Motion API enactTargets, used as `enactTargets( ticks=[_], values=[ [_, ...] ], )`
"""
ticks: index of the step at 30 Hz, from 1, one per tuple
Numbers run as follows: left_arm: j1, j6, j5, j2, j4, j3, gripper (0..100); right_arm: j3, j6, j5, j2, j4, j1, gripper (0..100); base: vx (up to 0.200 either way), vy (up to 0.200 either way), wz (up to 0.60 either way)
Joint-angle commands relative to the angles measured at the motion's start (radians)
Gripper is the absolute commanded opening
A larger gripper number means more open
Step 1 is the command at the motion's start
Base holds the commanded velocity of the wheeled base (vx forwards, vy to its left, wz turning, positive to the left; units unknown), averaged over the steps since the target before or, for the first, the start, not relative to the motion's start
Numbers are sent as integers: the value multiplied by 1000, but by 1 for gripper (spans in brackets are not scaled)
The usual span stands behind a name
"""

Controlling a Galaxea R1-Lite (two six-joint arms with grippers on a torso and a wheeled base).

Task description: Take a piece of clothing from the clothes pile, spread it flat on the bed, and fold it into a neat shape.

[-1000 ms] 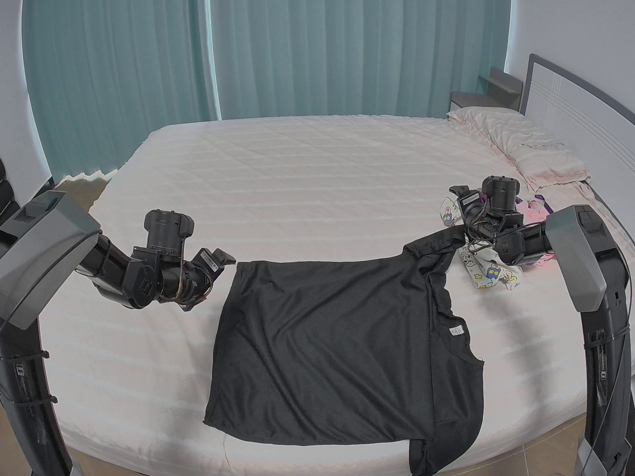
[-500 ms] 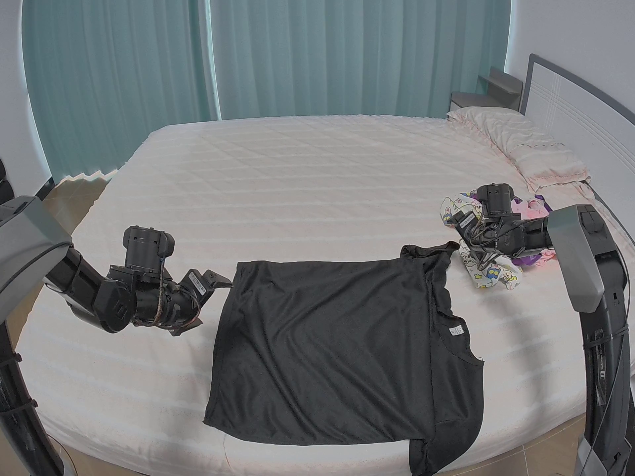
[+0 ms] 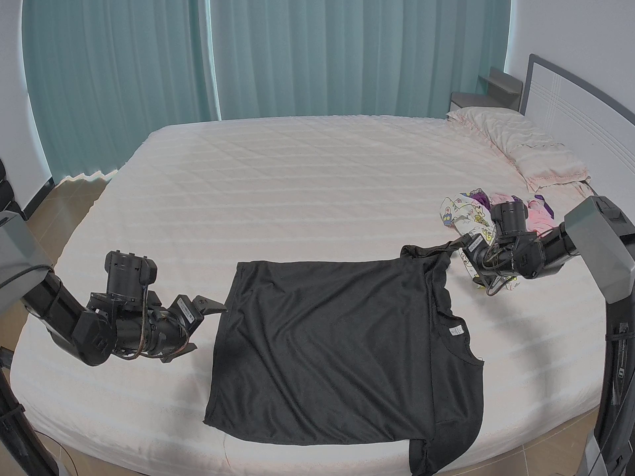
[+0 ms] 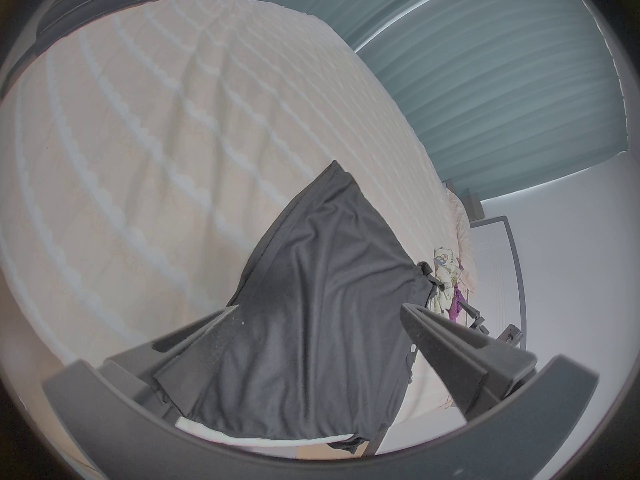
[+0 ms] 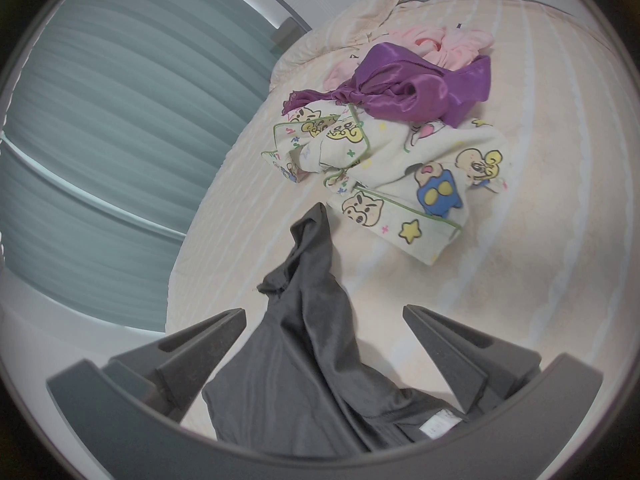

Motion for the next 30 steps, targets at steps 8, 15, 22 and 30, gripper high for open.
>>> enactTargets(
  ticks=[8, 15, 22, 30],
  values=[
    [-14, 6, 7, -37, -191, 361, 100, 783, -101, 27, -189, -683, 21, 100, 0, 0, 0],
    [-123, 4, 173, 124, -337, 435, 100, 943, -70, 27, -183, -867, 29, 100, 0, 0, 0],
    [-204, 4, 240, 256, -601, 517, 100, 1006, -70, 27, -200, -953, 32, 100, 0, 0, 0],
    [-224, 4, 288, 267, -625, 539, 100, 1012, -70, 27, -208, -955, 37, 100, 0, 0, 0]
  ],
)
